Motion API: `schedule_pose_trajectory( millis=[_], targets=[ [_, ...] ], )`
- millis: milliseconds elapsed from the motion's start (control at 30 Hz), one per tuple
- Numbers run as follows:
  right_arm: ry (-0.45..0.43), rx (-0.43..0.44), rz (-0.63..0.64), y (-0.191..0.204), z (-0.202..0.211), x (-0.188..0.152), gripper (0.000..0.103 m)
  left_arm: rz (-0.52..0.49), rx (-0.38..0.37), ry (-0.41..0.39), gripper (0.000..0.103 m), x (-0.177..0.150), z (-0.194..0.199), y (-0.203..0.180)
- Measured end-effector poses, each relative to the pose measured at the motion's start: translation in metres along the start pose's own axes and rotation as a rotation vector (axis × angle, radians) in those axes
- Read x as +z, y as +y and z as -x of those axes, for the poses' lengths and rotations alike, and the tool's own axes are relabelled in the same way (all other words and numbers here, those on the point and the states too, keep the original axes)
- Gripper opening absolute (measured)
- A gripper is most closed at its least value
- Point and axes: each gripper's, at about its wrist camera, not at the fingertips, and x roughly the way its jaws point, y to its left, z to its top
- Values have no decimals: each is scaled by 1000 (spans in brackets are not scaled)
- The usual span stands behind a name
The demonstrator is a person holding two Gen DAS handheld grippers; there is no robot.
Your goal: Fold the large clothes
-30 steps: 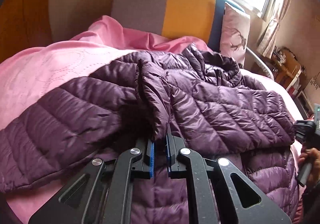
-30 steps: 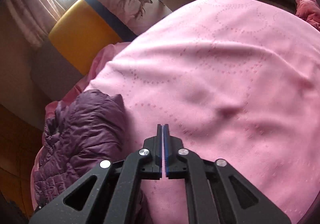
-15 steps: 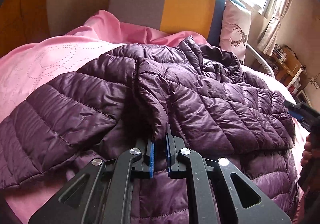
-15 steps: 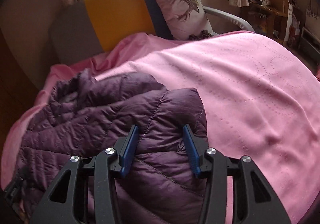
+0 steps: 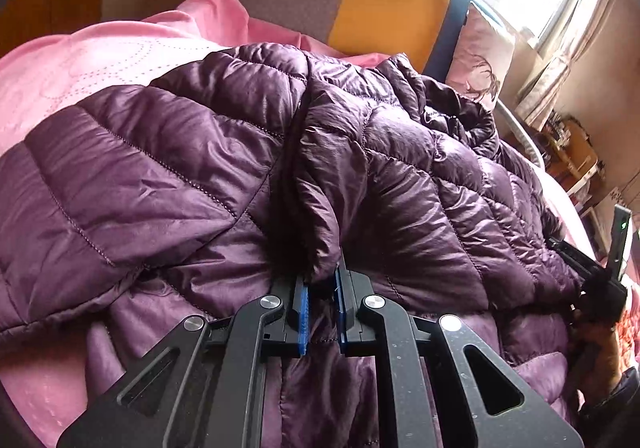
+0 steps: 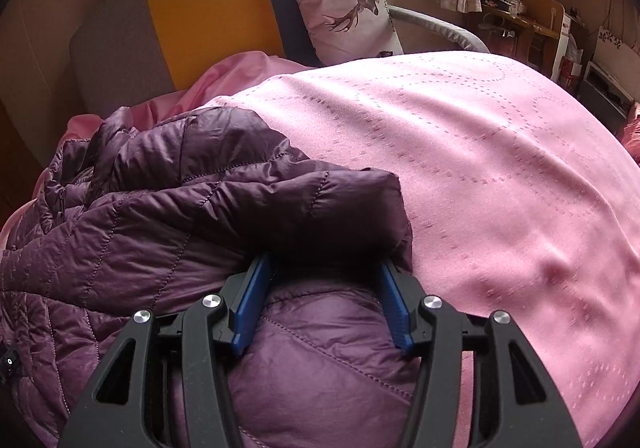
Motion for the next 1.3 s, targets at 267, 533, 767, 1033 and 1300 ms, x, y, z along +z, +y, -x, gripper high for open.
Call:
schedule_pose_trajectory(
  millis=[267, 533, 767, 1033, 1300],
  targets=[
    [-70, 85, 7, 17, 66, -3, 97, 152, -8, -52, 48, -15, 55, 27],
    [28, 291, 170, 95, 102, -77, 98, 425, 76, -105, 55, -51, 105, 107],
    [61, 239, 301, 120, 89, -125, 99, 701, 158, -224, 64, -81, 163, 206],
    [110, 248, 306, 116, 75, -131, 101, 1041, 194, -370, 57, -106, 216, 305],
    [103, 249, 323, 119, 73, -130, 101, 833, 192, -399, 16, -63, 240, 285]
  ],
)
